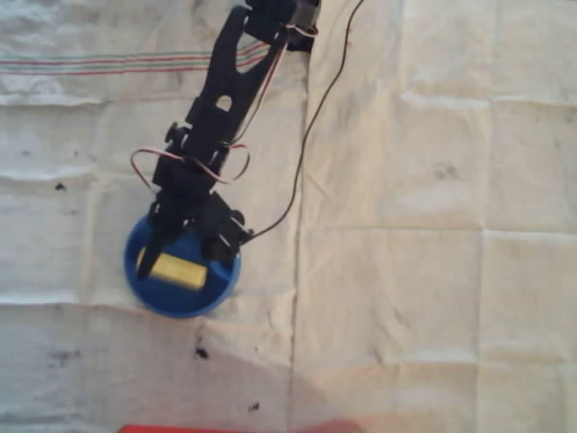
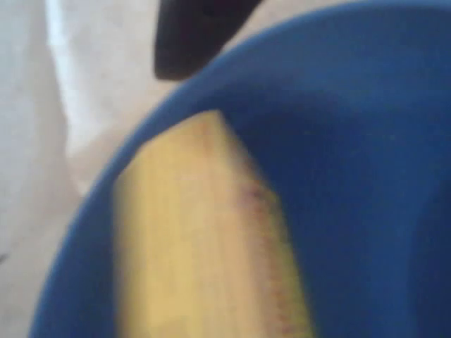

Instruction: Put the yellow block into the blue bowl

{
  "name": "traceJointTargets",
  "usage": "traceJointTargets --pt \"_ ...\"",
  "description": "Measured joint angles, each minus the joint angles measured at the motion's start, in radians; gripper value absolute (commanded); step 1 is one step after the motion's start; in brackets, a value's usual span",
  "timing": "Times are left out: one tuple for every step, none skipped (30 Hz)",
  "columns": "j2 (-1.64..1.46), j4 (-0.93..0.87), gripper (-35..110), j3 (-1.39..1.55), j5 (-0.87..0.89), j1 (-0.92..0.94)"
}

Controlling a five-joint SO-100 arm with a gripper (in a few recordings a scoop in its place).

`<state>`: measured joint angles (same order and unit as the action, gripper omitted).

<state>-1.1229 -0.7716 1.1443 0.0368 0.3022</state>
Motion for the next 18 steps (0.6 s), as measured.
traceJointTargets --pt "0.000 0.000 32 0.000 0.000 0.000" --pt "0.000 0.000 29 0.000 0.000 0.000" --pt "0.000 0.000 25 0.000 0.000 0.000" --pt "0.000 -0.002 21 0.000 0.000 0.000" --pt "0.000 -0.012 17 0.000 0.000 0.000" --pt "-0.002 -0.028 12 0.000 0.000 0.000" --pt "-0.002 -0.049 7 0.000 0.000 0.000" --pt "-0.002 -0.072 1 0.000 0.000 0.000" --pt "-0.005 -0.097 -2 0.000 0.000 0.000" --pt "-0.012 -0.121 -2 0.000 0.000 -0.002" --pt "-0.023 -0.147 0 0.000 0.000 0.000" --pt "-0.038 -0.173 2 0.000 0.000 0.000" --pt "-0.057 -0.198 3 0.000 0.000 -0.006" --pt "-0.078 -0.224 2 0.000 0.000 -0.012" --pt "-0.098 -0.249 1 0.000 0.000 -0.023" --pt "-0.121 -0.275 0 0.000 0.000 -0.035" --pt "-0.146 -0.301 -1 0.000 0.000 -0.046" --pt "-0.170 -0.330 0 0.000 0.000 -0.052"
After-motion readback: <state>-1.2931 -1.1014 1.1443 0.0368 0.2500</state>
